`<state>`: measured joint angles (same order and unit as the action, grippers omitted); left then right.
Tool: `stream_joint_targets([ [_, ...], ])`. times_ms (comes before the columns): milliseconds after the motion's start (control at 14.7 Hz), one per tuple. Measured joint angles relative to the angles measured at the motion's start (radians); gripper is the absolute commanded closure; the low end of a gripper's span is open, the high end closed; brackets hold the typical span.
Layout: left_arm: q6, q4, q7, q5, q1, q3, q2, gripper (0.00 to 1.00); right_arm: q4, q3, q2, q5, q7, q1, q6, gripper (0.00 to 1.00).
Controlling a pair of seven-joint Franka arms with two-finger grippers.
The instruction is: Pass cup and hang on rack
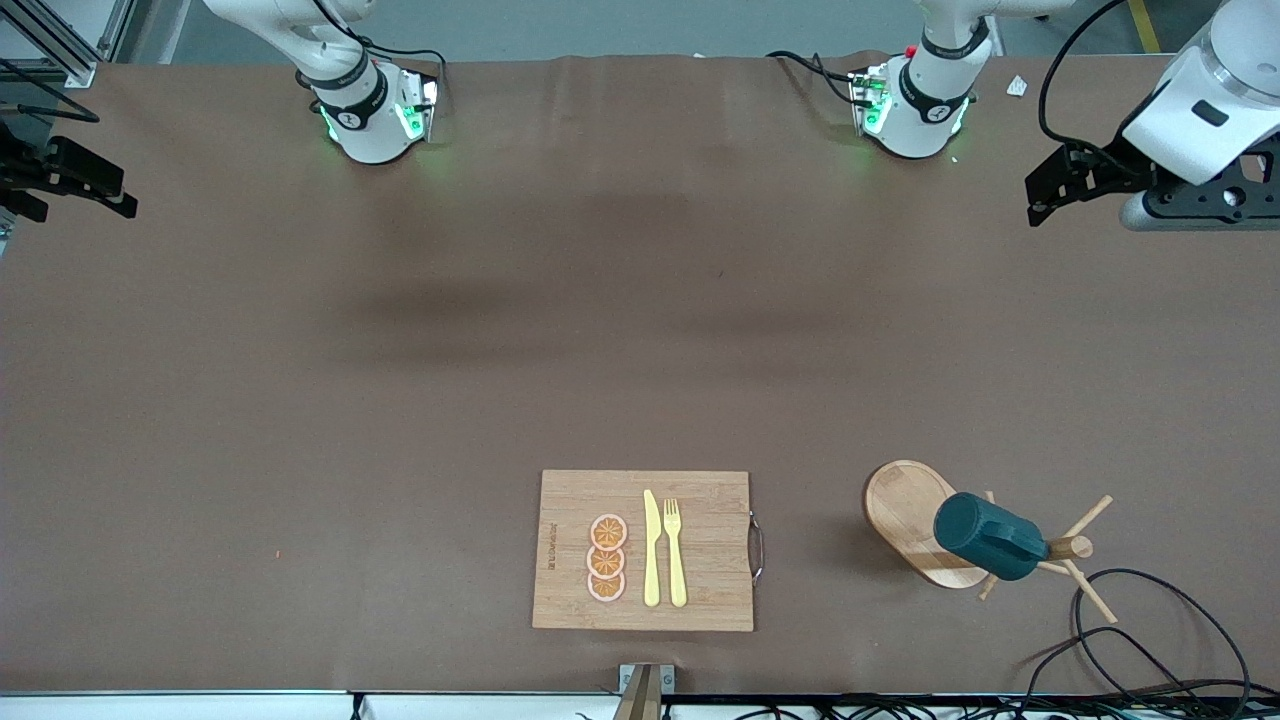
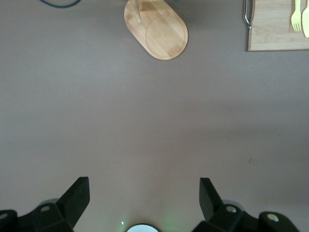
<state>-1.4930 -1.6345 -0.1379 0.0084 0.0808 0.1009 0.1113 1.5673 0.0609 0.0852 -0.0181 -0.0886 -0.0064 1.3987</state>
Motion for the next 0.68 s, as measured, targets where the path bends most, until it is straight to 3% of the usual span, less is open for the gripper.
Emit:
stream_joint_targets([
  [273, 0.0, -0.038, 0.0, -0.003, -0.008, -0.014, 0.049, 0.0, 0.0, 0.0, 0.0, 0.0, 0.0, 0.0, 0.0, 0.0],
  [682, -0.003, -0.036, 0.0, -0.003, -0.01, -0.018, 0.046, 0.0, 0.0, 0.0, 0.0, 0.0, 0.0, 0.0, 0.0, 0.0],
])
